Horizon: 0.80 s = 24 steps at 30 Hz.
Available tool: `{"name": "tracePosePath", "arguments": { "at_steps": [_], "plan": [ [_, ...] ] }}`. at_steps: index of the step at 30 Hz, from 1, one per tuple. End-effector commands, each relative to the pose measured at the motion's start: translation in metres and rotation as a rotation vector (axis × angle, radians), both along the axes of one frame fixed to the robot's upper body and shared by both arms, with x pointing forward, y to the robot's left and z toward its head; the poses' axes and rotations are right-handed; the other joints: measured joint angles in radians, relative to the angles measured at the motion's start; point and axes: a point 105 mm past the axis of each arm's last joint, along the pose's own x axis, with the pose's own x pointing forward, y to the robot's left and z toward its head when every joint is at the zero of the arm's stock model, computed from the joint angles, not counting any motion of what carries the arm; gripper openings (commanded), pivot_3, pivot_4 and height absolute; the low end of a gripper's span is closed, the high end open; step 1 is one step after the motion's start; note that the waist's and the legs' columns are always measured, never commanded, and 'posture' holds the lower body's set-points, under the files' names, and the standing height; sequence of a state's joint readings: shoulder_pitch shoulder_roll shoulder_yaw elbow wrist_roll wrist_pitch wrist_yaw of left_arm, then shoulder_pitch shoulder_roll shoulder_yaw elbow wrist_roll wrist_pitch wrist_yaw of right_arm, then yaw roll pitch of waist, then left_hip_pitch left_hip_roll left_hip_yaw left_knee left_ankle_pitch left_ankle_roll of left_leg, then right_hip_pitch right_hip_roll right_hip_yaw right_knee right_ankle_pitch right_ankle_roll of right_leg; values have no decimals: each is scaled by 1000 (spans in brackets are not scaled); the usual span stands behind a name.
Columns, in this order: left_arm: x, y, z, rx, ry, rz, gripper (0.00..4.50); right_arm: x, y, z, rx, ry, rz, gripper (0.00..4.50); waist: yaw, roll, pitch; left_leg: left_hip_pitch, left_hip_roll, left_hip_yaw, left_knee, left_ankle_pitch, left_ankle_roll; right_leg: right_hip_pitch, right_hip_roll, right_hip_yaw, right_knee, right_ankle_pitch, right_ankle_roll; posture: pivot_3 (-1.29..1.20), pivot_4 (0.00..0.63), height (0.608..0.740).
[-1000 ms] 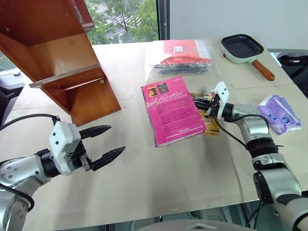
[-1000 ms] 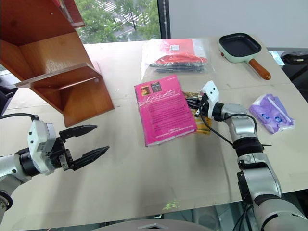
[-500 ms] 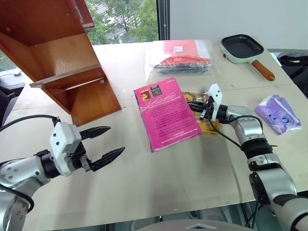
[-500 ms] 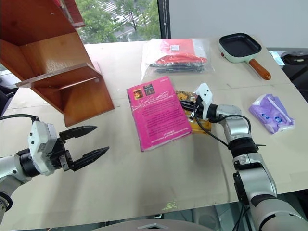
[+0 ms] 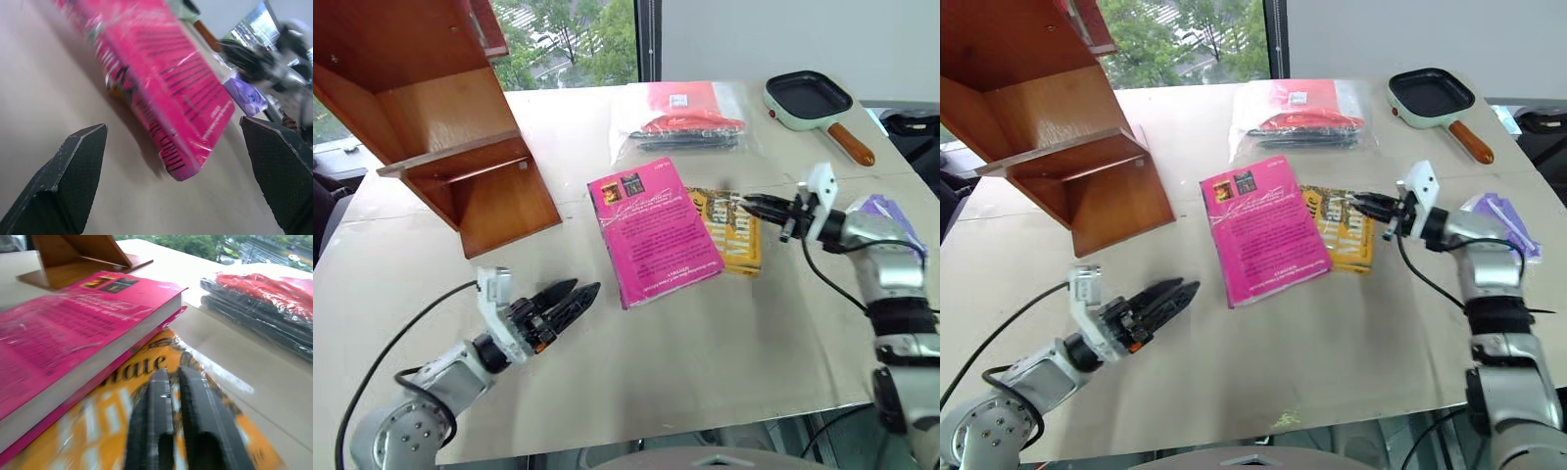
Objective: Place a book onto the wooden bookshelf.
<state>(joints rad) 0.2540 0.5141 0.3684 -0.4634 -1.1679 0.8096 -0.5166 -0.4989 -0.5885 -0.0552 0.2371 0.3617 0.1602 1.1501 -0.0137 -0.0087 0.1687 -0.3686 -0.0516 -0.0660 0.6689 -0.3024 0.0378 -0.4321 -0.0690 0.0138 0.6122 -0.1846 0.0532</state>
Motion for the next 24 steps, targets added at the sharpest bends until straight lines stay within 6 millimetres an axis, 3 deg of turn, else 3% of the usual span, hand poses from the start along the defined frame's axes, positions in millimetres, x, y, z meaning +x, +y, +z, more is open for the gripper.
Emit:
{"name": "tracePosePath", "arguments": {
  "at_steps": [1, 6, 12, 16, 24],
  "plan": [
    [15, 0, -2, -229, 83, 19, 4500, -30, 1, 20, 8, -16, 90, 2140, 3, 1, 0, 1, 0, 1, 0, 0, 0, 0, 0, 0, 2, 0, 0, 0, 150, 740],
    [43, -4, 0, -390, 170, -44, 4500, -55, 3, 28, 27, 1, 111, 4464, 3, -3, -1, 7, -1, 1, 3, 0, 2, 4, 0, 1, 9, 0, 0, 0, 150, 740],
    [86, 6, -15, -454, 316, -48, 4500, -85, 4, 36, 86, 33, 161, 4464, 8, -7, -3, 9, -2, -2, 5, 3, -3, 8, 5, -1, 9, 0, -1, 0, 150, 740],
    [106, 17, -12, -453, 324, -34, 4500, -93, -2, 38, 93, 57, 139, 4464, 7, -7, -4, 9, -3, -2, 5, 3, -4, 8, 5, -1, 9, 0, -1, 0, 150, 740],
    [114, -12, -10, -428, 399, -236, 4500, -110, 7, 46, 182, 56, 164, 4464, 14, -8, -4, 9, -3, -3, 5, 3, -4, 8, 3, -2, 9, 0, 0, 0, 150, 740]
  ]
}}
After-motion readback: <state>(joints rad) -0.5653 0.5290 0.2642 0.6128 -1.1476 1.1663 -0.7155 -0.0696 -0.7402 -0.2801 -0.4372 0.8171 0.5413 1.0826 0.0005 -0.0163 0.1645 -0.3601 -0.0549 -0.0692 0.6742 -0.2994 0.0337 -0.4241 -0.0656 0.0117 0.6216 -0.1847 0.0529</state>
